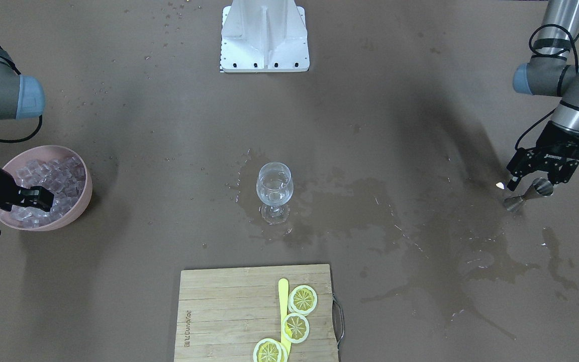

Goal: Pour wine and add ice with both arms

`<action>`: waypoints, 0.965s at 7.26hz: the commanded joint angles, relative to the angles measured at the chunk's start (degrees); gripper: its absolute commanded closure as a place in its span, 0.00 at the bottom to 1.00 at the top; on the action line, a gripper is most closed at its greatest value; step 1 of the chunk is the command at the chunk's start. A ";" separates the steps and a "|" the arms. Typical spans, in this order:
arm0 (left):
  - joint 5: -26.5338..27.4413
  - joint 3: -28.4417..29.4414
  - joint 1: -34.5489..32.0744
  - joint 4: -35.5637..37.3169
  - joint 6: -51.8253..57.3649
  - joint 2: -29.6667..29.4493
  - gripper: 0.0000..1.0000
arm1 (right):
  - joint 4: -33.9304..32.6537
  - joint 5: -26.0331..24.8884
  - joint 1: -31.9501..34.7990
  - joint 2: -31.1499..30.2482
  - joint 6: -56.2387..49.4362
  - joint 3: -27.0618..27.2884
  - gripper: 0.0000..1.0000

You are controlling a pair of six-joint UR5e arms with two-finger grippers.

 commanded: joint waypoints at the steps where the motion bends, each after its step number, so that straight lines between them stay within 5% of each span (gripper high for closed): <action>1: 1.64 0.12 0.55 -0.74 -0.46 0.21 0.05 | -0.06 -0.07 -0.39 0.08 0.18 -0.63 0.20; 4: 7.07 0.73 5.10 -3.11 -2.91 0.83 0.05 | -0.06 0.02 -1.10 0.17 1.41 -1.25 0.22; 7: 9.72 1.27 6.09 -7.24 -2.84 3.20 0.05 | -0.06 0.02 -1.45 0.17 2.12 -0.90 0.44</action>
